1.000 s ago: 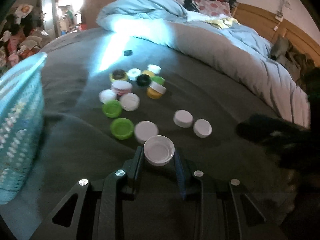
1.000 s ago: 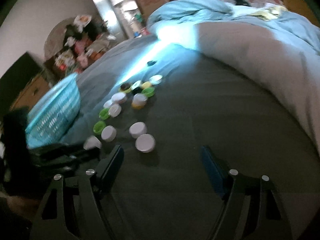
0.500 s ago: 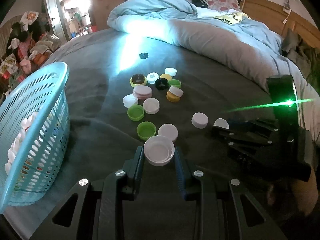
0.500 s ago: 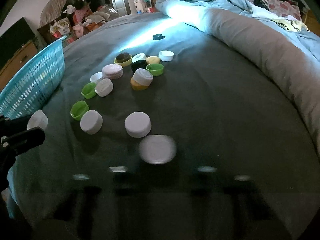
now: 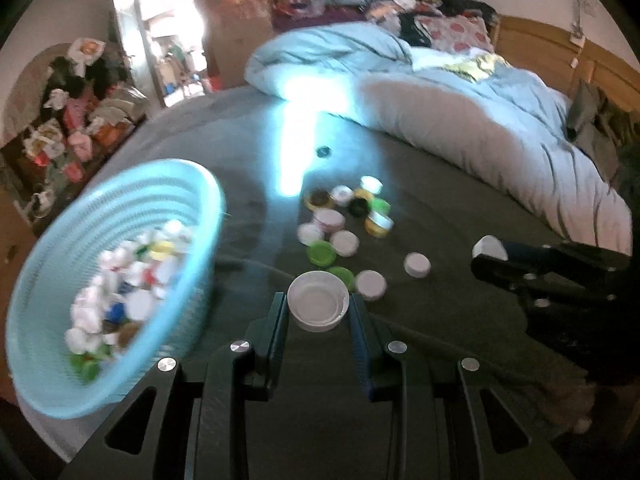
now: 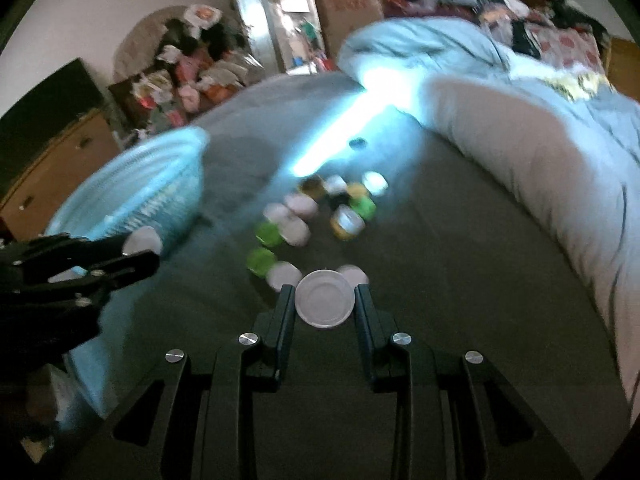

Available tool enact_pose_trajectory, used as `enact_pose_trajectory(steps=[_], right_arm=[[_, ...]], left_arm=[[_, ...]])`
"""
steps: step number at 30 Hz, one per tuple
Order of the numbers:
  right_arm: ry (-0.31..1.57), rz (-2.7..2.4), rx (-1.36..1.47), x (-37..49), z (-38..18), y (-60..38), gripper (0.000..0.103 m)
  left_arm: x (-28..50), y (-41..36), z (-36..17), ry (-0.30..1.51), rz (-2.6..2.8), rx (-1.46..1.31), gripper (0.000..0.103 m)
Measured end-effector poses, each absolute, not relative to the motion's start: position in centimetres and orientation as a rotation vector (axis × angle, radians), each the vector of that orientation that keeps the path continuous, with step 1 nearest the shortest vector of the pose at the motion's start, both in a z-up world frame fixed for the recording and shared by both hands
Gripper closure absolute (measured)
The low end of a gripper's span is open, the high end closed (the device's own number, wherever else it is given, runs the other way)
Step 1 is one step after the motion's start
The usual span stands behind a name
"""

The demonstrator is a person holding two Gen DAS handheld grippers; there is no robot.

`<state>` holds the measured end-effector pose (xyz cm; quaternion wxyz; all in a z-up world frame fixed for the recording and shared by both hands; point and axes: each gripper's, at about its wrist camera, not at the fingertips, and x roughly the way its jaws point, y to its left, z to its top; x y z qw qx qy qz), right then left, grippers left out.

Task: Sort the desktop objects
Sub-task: 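Carry both white caps over the teal basket and open both tools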

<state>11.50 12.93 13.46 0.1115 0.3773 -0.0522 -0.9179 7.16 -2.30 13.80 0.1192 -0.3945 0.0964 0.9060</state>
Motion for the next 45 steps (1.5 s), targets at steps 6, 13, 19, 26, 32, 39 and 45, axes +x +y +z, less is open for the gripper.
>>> enact_pose_trajectory(steps=[6,13,19,26,32,39,45], right_arm=[[-0.118,-2.687,0.977,11.6,18.3,9.8,0.077],[-0.079,-2.675,0.897,10.4,21.6,6.4,0.077],[-0.06,-2.641,0.832,9.1,24.0,3.4,0.077],[-0.059,-2.556,0.818,6.2,25.8,-1.7,0.077],[-0.013,-2.466,0.866,3.8,25.6,-6.8,0.077],[0.055,-2.416,0.875,3.2,24.9,-10.6,0.077],[0.061,-2.412,0.885,2.9,24.4,-11.2,0.077]], left_arm=[[7.3,-7.0,16.7,0.217,2.757,-1.126,0.072],[6.8,-12.4,18.4,0.148,2.844,-1.138,0.072],[5.4,-17.4,19.5,0.071,2.925,-1.155,0.072],[3.5,-22.2,20.1,-0.005,2.981,-1.185,0.072],[2.2,-25.3,19.7,-0.063,2.991,-1.236,0.072],[2.2,-26.6,19.4,-0.073,2.991,-1.239,0.072],[1.9,-27.0,19.2,-0.075,2.987,-1.245,0.072]])
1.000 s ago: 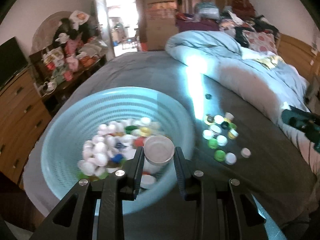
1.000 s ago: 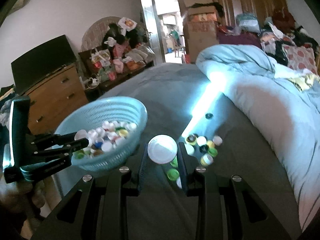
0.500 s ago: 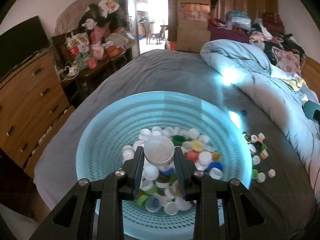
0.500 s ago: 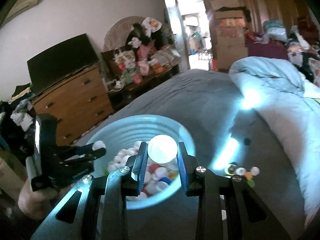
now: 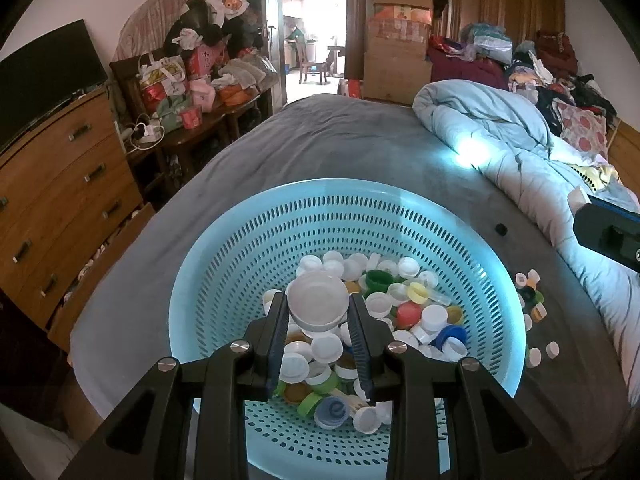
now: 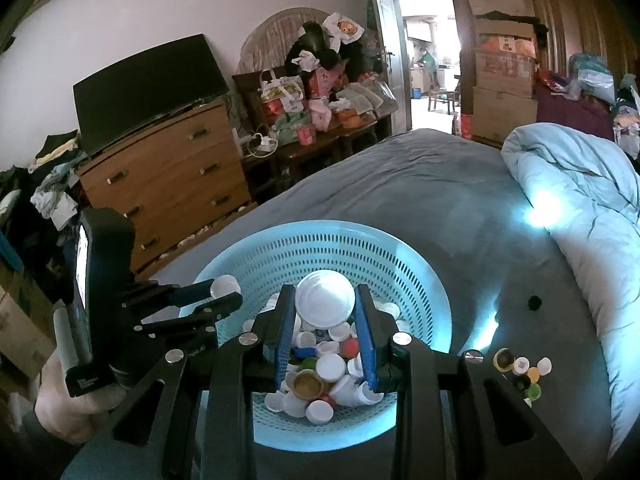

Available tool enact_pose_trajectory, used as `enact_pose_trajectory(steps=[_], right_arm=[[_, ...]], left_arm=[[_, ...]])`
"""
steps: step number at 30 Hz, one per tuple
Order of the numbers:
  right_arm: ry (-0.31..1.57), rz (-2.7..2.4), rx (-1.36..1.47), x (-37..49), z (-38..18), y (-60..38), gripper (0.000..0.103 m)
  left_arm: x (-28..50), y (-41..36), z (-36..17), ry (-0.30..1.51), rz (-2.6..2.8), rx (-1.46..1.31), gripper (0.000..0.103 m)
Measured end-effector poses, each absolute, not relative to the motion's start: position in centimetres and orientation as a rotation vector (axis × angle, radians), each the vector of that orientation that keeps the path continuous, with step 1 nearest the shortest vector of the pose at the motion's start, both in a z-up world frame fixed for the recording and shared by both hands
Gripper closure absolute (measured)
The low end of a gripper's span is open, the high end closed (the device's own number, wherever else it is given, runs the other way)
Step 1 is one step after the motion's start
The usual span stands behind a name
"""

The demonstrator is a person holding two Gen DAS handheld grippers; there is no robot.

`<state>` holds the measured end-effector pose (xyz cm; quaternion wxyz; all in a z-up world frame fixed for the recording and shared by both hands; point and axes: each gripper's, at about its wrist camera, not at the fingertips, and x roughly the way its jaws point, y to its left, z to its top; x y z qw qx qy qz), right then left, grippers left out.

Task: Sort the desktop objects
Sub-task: 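Carry both white caps over the teal basket and open both tools, then move both tools back toward the cap pile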

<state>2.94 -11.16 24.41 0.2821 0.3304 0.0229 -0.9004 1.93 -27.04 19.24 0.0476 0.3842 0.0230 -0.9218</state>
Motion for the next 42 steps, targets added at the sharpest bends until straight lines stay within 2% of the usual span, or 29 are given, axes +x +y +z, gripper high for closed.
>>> enact_pose_trajectory(steps=[6,7,8,10,19,28,31,36,37,39,40,42], right_arm=[[0.062,-2.417,0.887,2.9,24.4,-11.4,0.077],[0.076,-2.432,0.887,2.9,24.4,-11.5,0.075],[0.101,-2.463,0.881,3.1,24.4,-11.6,0.06],[0.106,-2.5,0.828,3.7,25.0,-11.4,0.032],[0.019,-2.486,0.793,4.6,26.3,-9.3,0.031],[-0.023,-2.543,0.751,7.6,26.3,-3.2,0.031],[-0.079,-2.638,0.792,9.3,23.9,2.1,0.031],[-0.298,-2.747,1.089,11.3,16.0,12.6,0.031],[-0.354,-2.751,1.146,12.0,14.4,14.4,0.031],[-0.43,-2.759,1.249,13.9,11.2,17.3,0.031],[-0.46,-2.751,1.29,14.6,9.9,18.3,0.031],[-0.492,-2.74,1.347,15.4,8.3,19.8,0.031]], left_arm=[[1.8,-27.0,19.4,0.063,-2.805,1.164,0.069],[1.7,-27.0,19.4,0.062,-2.805,1.17,0.055],[1.7,-27.0,19.5,0.064,-2.805,1.161,0.032],[2.1,-27.2,20.1,0.057,-2.788,1.087,0.015],[3.3,-26.9,21.8,0.051,-2.782,1.03,0.015],[5.2,-21.1,22.8,0.004,-2.932,1.045,0.015],[7.0,-16.6,21.7,0.0,-3.069,1.114,0.015],[9.1,-7.7,16.0,-0.021,-3.266,1.358,0.015],[9.1,-6.5,14.6,-0.033,-3.278,1.4,0.018],[8.0,-4.2,11.2,-0.018,-3.27,1.511,0.032],[7.3,-3.4,9.6,0.001,-3.254,1.58,0.045],[5.4,-2.1,6.4,0.037,-3.194,1.727,0.05]])
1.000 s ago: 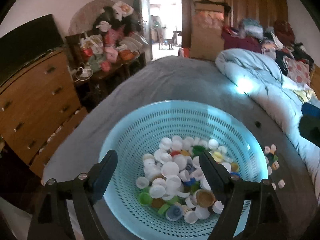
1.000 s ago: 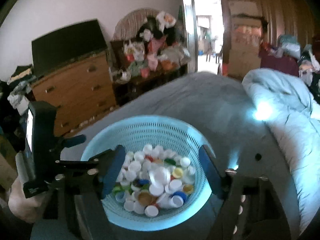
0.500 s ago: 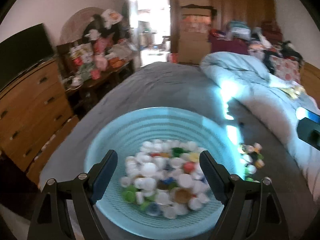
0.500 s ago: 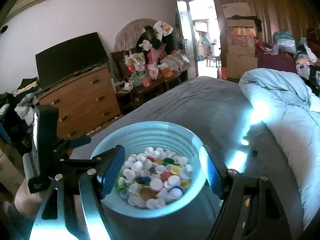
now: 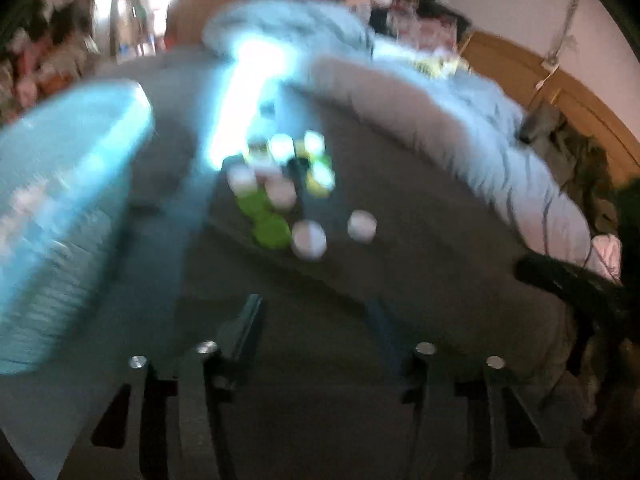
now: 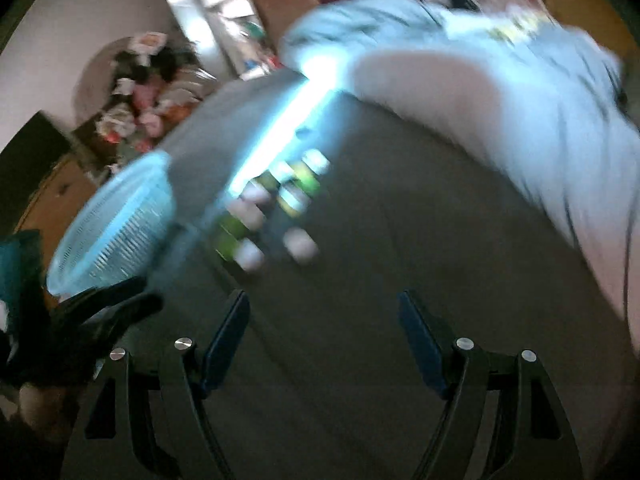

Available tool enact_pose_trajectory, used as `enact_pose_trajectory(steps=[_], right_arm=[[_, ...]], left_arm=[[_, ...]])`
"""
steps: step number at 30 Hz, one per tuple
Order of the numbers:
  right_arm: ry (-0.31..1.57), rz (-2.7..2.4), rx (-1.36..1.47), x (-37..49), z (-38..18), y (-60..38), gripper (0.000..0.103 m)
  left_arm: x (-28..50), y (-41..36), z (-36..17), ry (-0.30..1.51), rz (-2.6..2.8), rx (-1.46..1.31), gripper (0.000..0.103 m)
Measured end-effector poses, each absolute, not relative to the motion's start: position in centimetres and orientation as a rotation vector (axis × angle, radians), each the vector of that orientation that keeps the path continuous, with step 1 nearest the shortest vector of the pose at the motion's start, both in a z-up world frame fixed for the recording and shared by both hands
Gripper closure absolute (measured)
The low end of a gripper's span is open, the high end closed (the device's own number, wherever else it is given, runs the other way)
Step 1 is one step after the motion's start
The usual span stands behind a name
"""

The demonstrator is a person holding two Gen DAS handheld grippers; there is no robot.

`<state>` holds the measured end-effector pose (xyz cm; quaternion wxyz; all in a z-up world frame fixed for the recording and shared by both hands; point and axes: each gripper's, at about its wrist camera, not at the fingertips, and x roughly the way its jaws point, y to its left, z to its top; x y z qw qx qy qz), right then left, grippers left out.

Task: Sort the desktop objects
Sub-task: 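Move both tools back toward the cap pile, then grasp a white cap with the left tool while the right tool grasps another white cap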

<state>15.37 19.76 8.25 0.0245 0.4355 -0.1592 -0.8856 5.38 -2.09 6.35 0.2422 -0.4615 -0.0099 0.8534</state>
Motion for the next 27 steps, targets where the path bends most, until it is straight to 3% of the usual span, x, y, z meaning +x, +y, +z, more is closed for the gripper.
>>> enact_pose_trajectory(steps=[2,13,14,16,27], right_arm=[[-0.511,-2.736,1.378,15.8,7.0,21.3,0.031],[-0.577,-2.728,1.323,14.9,5.3,23.5,0.031],[-0.587,-2.727,1.311,14.7,5.2,23.4,0.031],[-0.585,-2.727,1.292,14.5,5.2,23.3,0.031],[-0.3,-2.666,1.228,8.2,5.5,18.6,0.032]], left_arm=[[3.8,-1.1,4.0,-0.08,2.282,-1.322,0.057],[-0.4,2.4,1.8,-0.003,2.332,-1.267,0.057],[-0.5,2.7,1.8,0.02,2.35,-1.255,0.072],[-0.6,2.7,1.7,0.034,2.369,-1.24,0.072],[2.3,0.2,4.1,0.008,2.466,-1.148,0.072]])
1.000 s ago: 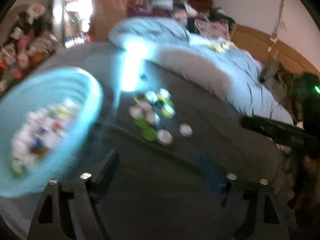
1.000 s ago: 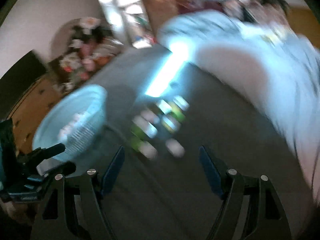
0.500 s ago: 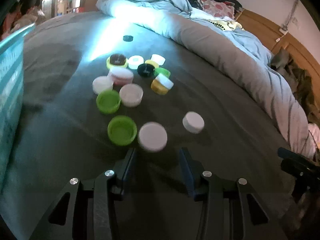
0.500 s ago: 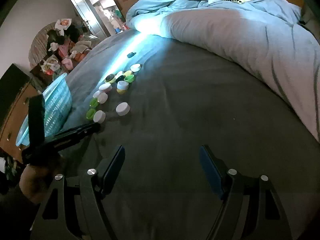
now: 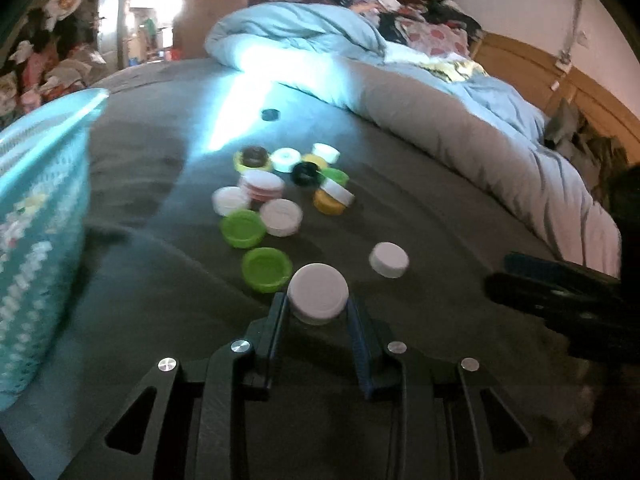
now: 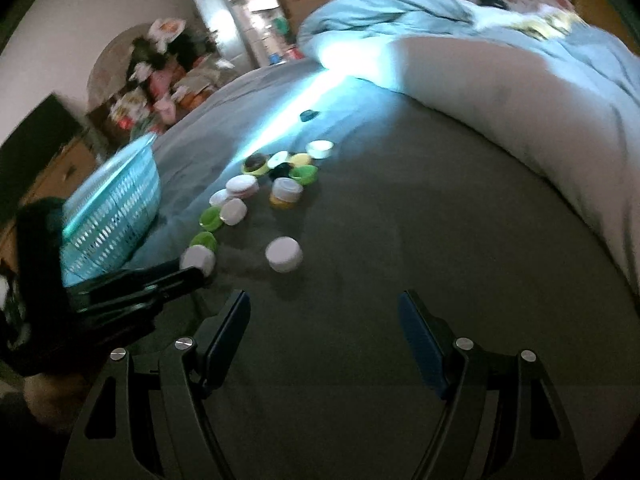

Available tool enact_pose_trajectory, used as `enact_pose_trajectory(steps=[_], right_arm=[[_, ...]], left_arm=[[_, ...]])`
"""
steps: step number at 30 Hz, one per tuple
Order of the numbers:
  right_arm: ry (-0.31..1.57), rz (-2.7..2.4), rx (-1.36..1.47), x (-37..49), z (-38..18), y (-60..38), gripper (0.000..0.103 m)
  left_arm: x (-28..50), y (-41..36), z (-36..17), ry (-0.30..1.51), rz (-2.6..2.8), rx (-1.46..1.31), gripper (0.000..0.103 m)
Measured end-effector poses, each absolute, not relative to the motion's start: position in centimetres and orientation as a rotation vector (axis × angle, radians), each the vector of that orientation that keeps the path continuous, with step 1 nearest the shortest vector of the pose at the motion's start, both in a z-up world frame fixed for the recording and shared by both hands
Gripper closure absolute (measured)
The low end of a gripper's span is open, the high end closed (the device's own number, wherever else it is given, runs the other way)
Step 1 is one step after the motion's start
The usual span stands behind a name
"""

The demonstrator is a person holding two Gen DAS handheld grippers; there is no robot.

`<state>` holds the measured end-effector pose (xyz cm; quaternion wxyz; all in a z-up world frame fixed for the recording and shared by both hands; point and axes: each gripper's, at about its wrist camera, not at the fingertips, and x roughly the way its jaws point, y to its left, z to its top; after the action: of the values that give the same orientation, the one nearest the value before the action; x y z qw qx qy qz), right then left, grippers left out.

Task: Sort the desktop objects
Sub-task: 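Grasp a white cap with the left tool while the right tool grasps another white cap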

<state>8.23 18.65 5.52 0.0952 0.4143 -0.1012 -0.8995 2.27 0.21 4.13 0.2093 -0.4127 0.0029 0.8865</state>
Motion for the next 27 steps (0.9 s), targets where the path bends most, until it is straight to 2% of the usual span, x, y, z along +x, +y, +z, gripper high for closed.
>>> enact_pose_trajectory(steps=[7,9,11,12,13,14,21,27], right_arm=[[-0.114,-2.627,1.265,3.8,4.3,14.6,0.032],[-0.082,-2.632,1.317,3.0,3.4,14.4,0.037],[-0.074,-2.614,1.383,2.5,2.0,14.5,0.051],[-0.08,-2.625,1.368,2.8,1.9,14.7,0.052],[-0.081,-2.635,1.368,3.0,2.0,14.9,0.059],[-0.091,-2.636,1.369,3.3,2.2,15.1,0.079],[-0.176,-2.711,1.262,8.8,6.8,16.5,0.077],[-0.204,-2.759,1.147,12.7,11.7,15.8,0.077]], left_arm=[[2.2,-1.9,4.7,-0.037,2.503,-1.167,0.072],[2.3,-1.9,5.2,-0.044,2.504,-1.154,0.072],[2.5,-1.7,5.7,-0.042,2.505,-1.142,0.072],[2.6,-1.6,6.0,-0.039,2.506,-1.137,0.072],[2.6,-1.5,6.2,-0.037,2.504,-1.134,0.072],[2.7,-1.5,6.4,-0.033,2.507,-1.131,0.072],[4.3,-2.2,9.5,-0.021,2.549,-1.083,0.072],[6.1,-3.4,13.4,0.075,2.665,-1.025,0.072]])
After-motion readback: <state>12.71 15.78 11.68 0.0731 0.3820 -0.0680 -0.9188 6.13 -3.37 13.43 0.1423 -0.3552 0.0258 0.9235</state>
